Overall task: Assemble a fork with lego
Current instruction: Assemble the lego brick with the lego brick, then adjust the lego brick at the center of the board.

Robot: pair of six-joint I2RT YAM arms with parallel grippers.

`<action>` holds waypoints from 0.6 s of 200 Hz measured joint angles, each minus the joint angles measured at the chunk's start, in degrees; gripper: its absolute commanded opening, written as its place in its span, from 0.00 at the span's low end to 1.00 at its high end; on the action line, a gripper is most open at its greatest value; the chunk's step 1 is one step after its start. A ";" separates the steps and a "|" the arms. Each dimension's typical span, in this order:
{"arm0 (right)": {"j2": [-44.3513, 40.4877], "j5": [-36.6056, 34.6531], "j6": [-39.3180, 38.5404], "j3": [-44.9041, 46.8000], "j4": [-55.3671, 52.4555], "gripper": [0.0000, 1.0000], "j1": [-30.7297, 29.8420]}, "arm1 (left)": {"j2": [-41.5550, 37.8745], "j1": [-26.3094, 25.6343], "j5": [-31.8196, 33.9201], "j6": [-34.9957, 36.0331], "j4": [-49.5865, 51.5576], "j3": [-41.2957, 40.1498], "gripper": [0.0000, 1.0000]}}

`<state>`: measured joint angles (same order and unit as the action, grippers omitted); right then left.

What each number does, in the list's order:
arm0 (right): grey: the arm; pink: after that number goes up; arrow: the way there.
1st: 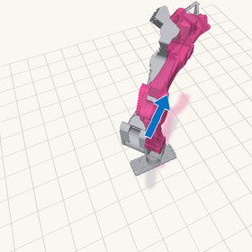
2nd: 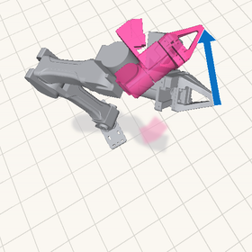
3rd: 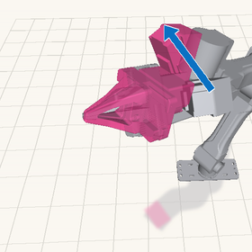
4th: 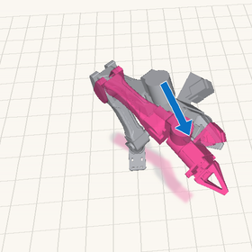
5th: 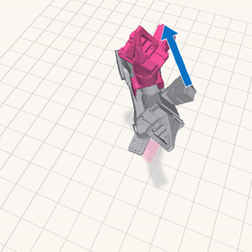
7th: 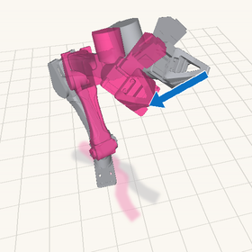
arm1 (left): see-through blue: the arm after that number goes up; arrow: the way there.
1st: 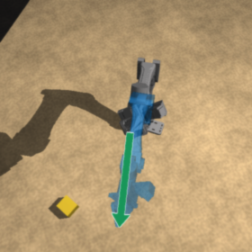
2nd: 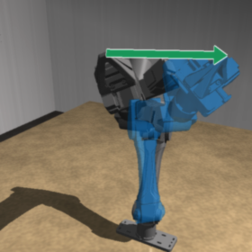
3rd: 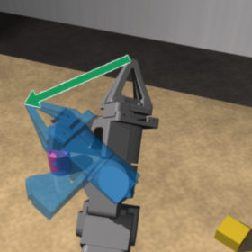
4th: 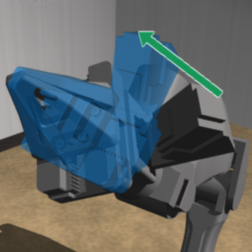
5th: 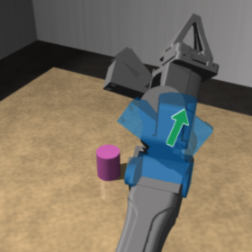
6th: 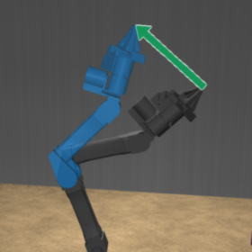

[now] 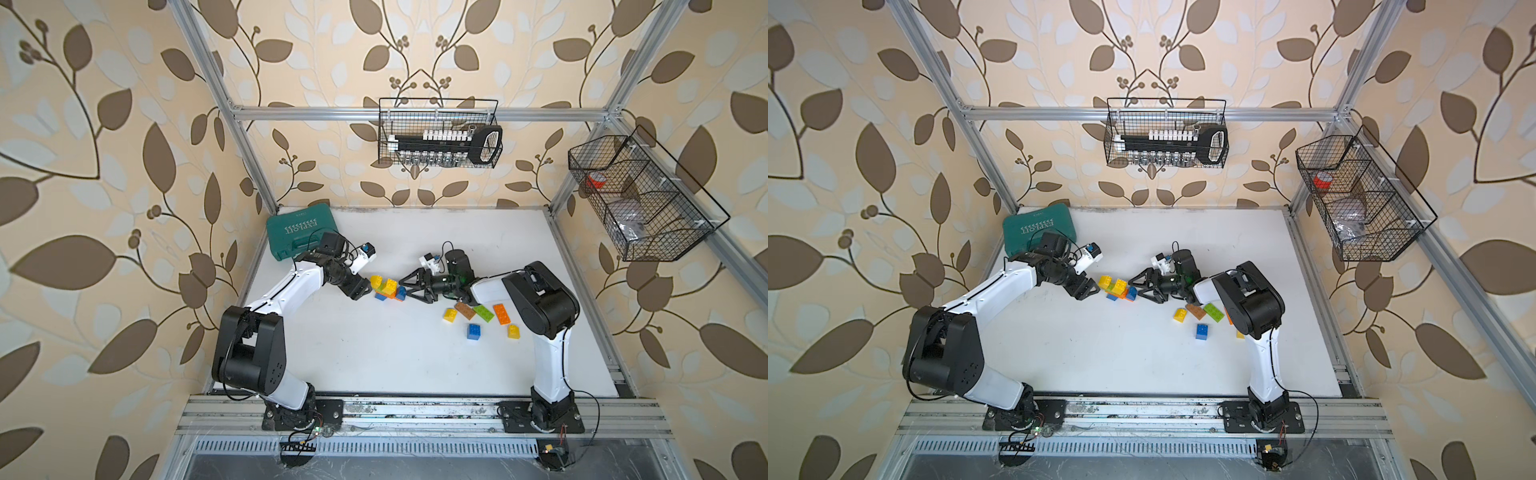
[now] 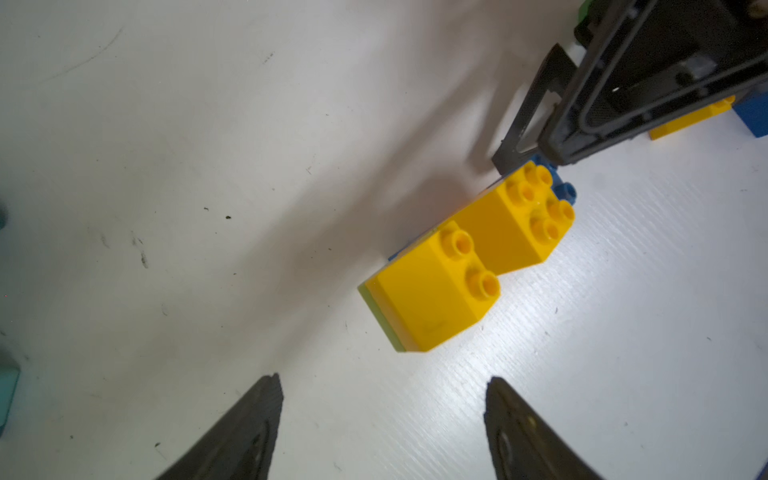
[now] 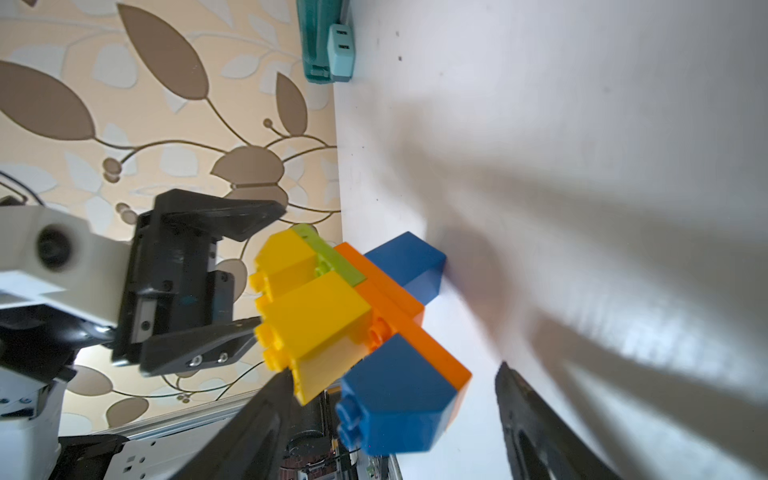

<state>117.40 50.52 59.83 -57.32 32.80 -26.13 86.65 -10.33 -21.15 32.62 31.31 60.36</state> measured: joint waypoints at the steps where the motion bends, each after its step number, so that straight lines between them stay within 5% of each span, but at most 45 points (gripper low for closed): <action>1: -0.09 0.00 -0.07 0.00 -0.11 0.80 0.00 | -0.04 0.02 -0.02 -0.09 -0.09 -0.11 0.78; 120: -15.67 -13.29 -43.32 -0.02 -25.64 0.83 -4.31 | -9.14 9.62 -9.62 -10.64 -6.95 -5.31 0.76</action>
<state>101.73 37.23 16.51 -57.34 7.16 -30.44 77.52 -0.71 -30.76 21.98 24.36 55.05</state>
